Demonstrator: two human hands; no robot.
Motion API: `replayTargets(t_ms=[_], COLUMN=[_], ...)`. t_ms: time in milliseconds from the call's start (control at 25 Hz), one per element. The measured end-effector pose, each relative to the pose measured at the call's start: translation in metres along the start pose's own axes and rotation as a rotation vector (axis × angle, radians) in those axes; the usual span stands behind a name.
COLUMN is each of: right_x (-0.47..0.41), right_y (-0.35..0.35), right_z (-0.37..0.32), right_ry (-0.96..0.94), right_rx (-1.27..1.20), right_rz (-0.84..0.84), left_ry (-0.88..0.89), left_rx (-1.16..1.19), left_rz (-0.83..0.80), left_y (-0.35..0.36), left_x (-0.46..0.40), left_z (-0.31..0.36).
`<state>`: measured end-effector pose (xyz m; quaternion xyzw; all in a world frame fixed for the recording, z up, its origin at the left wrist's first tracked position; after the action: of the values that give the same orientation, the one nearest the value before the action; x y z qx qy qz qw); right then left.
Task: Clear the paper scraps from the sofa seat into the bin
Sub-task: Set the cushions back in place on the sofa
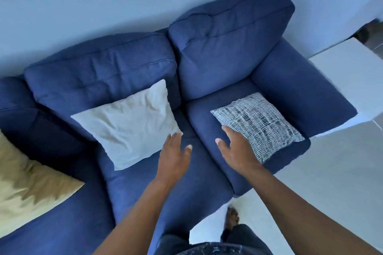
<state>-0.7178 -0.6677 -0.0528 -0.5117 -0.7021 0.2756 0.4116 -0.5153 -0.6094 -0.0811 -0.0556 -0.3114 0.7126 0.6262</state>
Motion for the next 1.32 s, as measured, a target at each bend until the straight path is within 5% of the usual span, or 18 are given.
replayTargets(t_ms=[560, 1320], right_x=[0.054, -0.136], right_y=[-0.175, -0.185], right_z=[0.232, 0.287], right_ry=[-0.064, -0.037], right_rx=[0.077, 0.143], right_rz=[0.127, -0.151], left_ry=[0.165, -0.079], left_rx=[-0.181, -0.157], left_rz=[-0.097, -0.076], left_y=[0.259, 0.3], left_x=[0.056, -0.115], left_z=[0.191, 0.177])
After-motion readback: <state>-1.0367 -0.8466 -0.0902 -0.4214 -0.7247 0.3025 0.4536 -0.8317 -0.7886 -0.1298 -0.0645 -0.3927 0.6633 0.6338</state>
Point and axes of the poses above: each hand's wrist, its own x-axis away from the middle knuckle, its own y-axis out of the palm, z = x × y, the point moved 7 cm from there along -x, towards the middle knuckle, and after that the axes turned 6 degrees about x, right-handed, at the moved point
